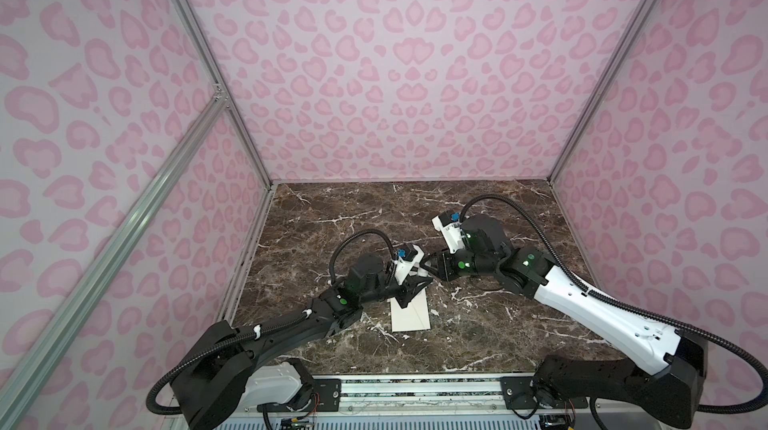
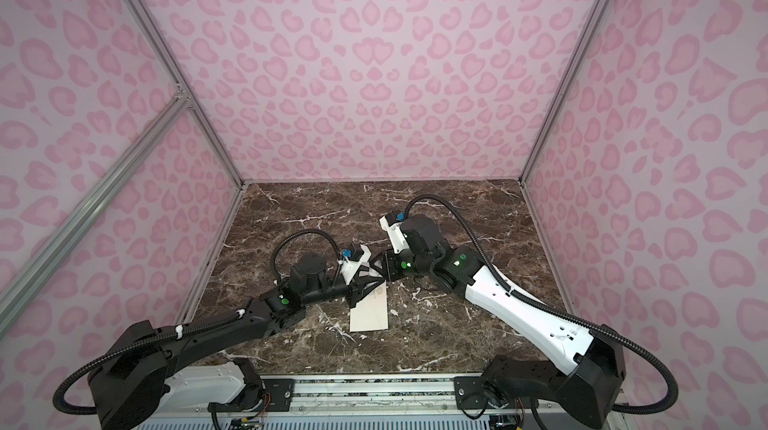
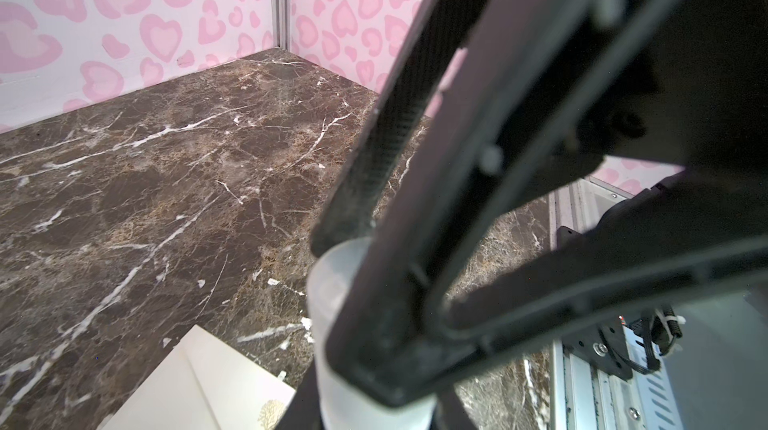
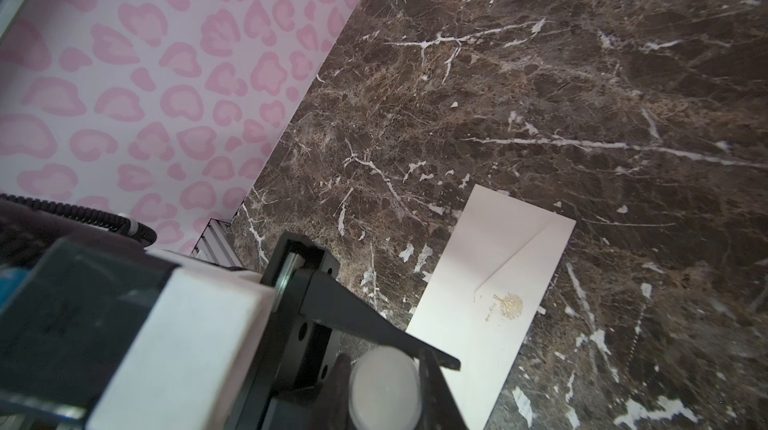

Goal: Place the letter into the envelope and seal it

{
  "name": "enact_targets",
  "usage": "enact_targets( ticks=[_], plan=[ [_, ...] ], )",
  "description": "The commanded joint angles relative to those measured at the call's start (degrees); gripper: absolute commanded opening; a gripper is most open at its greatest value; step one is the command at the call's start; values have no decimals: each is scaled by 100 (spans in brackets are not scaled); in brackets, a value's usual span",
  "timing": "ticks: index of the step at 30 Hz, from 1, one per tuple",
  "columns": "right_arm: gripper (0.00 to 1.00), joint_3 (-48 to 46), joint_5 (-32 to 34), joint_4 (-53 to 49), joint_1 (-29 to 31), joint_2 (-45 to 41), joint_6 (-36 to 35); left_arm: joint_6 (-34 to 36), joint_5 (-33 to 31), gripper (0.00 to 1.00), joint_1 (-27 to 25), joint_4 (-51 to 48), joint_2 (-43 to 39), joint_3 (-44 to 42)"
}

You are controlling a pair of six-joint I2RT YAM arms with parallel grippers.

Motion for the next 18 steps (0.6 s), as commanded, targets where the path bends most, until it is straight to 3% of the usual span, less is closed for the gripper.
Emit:
enact_targets(
  ticks=[1, 7, 18],
  plan=[
    [21, -33, -550, -600, 103, 131, 23, 125, -221, 4, 26, 1056, -137, 0],
    [20, -168, -516, -479, 287, 297, 101, 169, -513, 4, 50, 1299, -337, -147],
    [20, -170, -437, -564, 368, 527, 42, 161, -424, 4, 180, 1561, -476, -211]
  ],
)
